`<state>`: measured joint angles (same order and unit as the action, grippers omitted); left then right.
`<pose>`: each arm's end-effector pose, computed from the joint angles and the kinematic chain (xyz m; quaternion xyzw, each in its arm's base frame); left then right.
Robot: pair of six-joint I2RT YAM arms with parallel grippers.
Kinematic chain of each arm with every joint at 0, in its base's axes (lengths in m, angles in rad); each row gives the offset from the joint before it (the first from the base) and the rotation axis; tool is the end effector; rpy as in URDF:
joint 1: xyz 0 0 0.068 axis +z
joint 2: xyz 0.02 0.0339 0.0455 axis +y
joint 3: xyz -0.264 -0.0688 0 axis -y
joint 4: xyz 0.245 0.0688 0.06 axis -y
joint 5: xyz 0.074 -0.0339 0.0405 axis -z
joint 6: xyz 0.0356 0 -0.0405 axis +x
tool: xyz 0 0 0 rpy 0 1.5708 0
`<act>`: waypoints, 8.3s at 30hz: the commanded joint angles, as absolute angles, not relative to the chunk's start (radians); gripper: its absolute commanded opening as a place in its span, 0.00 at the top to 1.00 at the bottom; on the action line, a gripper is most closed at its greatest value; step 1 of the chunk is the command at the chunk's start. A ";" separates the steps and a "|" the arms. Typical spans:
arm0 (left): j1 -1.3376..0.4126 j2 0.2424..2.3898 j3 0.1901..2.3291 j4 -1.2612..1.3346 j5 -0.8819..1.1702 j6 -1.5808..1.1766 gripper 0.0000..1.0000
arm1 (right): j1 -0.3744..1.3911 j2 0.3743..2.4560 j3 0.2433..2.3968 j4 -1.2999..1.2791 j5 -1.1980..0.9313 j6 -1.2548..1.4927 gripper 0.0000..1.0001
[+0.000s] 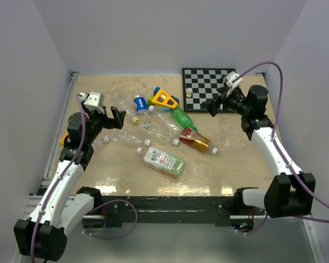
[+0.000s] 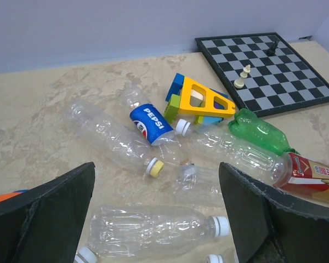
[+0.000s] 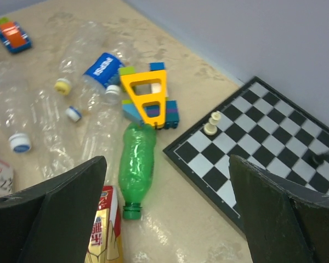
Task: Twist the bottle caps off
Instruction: Pick up the plastic bottle at the center of the board, then unscrew the bottle cap from the plastic bottle.
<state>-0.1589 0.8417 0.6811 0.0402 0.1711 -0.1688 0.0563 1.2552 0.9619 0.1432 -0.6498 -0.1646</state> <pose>0.2003 -0.0382 0.3173 0.0530 0.7459 -0.1709 0.6416 0.2895 0.0379 0.3358 -0.2861 0.6912 0.2082 0.6302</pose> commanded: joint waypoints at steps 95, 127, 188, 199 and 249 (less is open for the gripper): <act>-0.156 0.867 0.696 0.110 0.359 -0.202 0.00 | 0.276 1.451 0.948 -0.531 -0.337 -0.877 0.02; -0.175 0.949 0.670 0.235 0.751 -0.281 0.00 | 0.222 1.483 0.847 -0.471 -0.428 -1.134 0.60; -0.594 1.539 1.074 -0.091 1.003 -0.250 1.00 | 0.532 1.187 1.158 -0.655 -0.600 -1.355 0.11; -0.540 1.370 0.973 0.037 0.893 -0.195 1.00 | 0.480 1.129 1.223 -0.739 -0.719 -1.299 0.06; -0.563 1.063 0.730 0.198 0.577 0.089 1.00 | 0.373 1.361 1.292 -0.052 -1.062 0.198 0.97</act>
